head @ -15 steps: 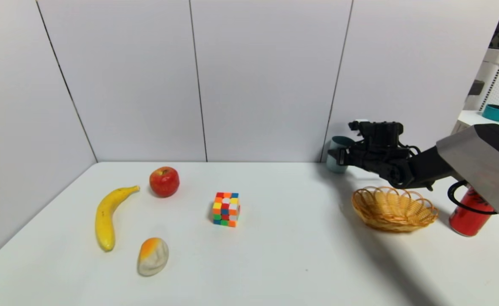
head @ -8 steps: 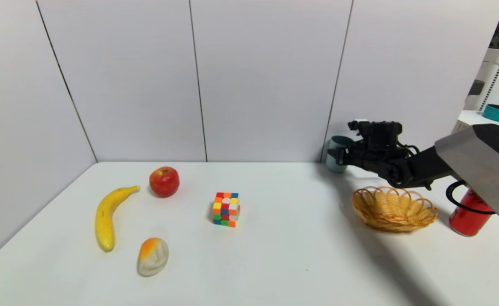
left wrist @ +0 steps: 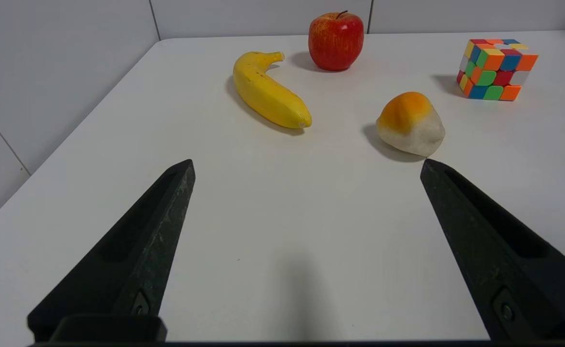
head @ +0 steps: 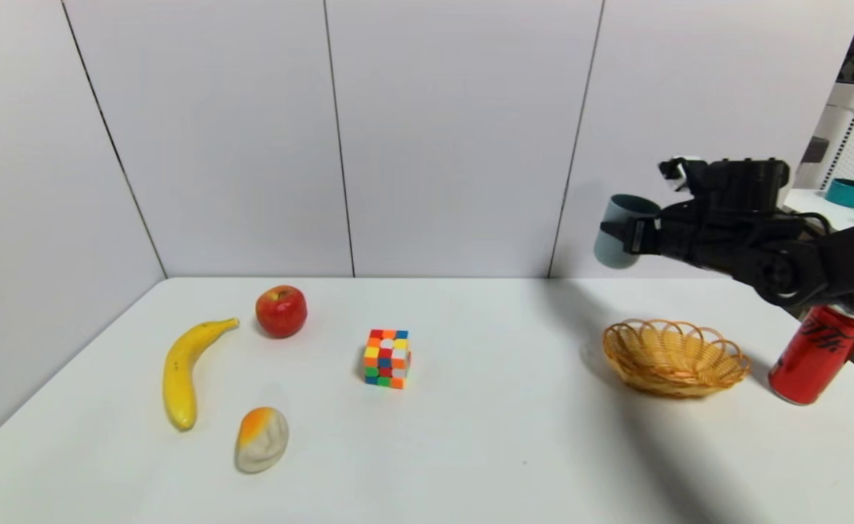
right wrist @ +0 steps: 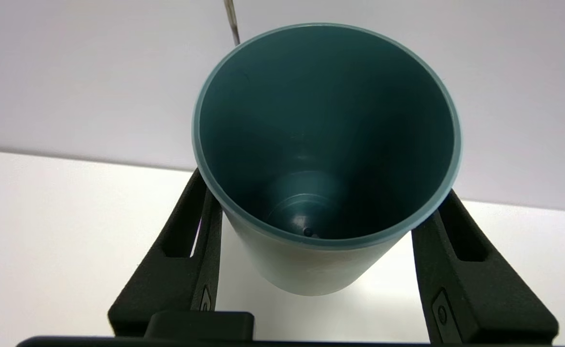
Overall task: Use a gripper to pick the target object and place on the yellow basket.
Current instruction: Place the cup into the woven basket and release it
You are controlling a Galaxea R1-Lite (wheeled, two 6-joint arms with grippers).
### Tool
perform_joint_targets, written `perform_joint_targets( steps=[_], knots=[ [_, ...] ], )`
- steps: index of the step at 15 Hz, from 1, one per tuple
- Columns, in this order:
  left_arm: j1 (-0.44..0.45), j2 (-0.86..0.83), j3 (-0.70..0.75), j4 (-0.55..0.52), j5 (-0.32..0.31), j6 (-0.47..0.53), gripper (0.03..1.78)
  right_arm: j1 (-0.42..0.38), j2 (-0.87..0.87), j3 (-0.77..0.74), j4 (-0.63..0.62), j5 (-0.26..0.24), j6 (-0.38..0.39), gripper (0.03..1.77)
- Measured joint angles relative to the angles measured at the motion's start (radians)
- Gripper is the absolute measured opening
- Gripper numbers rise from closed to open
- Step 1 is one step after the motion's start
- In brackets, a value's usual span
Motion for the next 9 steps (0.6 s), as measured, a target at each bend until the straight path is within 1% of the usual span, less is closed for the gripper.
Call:
perform_joint_targets(
  steps=[2,4,5,7,9],
  knots=[
    [0.000,0.000,0.000,0.000,0.000,0.000,1.69,-0.016,-0.151,0.137,0.036,0.055,0.000,1.08],
    [0.000,0.000,0.000,0.000,0.000,0.000,1.69,-0.030,-0.289,0.297,0.057,0.095,-0.005,1.08],
    [0.000,0.000,0.000,0.000,0.000,0.000,1.69,-0.035,-0.356,0.383,0.060,0.108,-0.009,1.08],
    [0.000,0.000,0.000,0.000,0.000,0.000,1.69,-0.042,-0.457,0.523,0.061,0.116,-0.019,1.08],
    [0.000,0.000,0.000,0.000,0.000,0.000,1.69,-0.064,-0.513,0.611,0.058,0.115,-0.028,1.08]
  ],
)
